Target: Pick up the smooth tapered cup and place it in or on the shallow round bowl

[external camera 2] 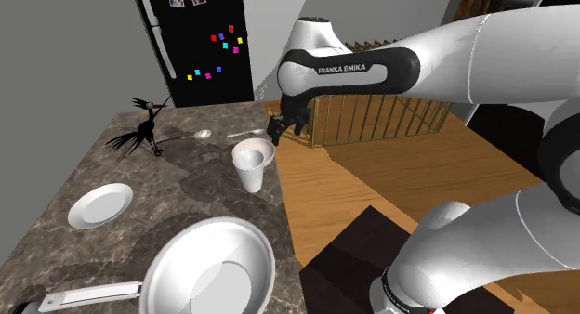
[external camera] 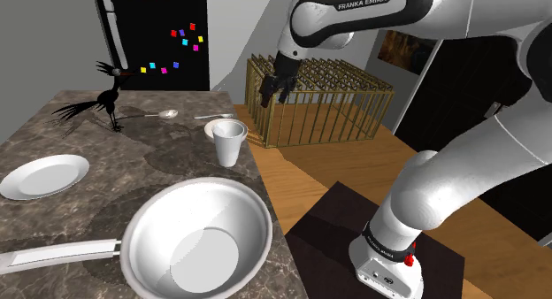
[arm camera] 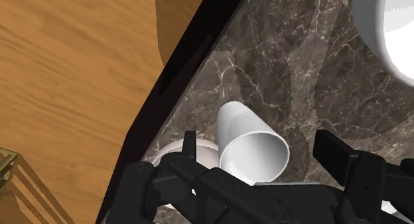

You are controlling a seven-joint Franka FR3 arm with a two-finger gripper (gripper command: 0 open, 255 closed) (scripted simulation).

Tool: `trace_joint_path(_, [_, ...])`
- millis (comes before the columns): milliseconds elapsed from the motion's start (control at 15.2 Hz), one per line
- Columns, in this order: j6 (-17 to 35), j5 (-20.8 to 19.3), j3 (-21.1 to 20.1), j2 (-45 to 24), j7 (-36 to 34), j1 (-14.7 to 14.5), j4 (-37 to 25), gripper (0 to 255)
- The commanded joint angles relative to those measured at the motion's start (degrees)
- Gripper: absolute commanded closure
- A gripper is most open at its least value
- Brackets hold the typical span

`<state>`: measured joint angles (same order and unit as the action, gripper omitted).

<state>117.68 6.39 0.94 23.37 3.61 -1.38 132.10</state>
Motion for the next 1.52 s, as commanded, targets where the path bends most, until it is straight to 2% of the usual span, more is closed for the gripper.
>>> trace_joint_path(0, [2.94,0.65,0.45,-4.10,1.27,-0.22,-0.99,0])
trace_joint_path(462, [10.86,3.82,1.31,-18.98,5.58,-1.00,-7.06,0])
trace_joint_path(858, [14.92,6.90,1.15,-31.75,9.17,-1.01,-14.95,0])
trace_joint_path(1452, [19.75,7.93,0.58,-35.60,9.84,-1.34,-14.00,0])
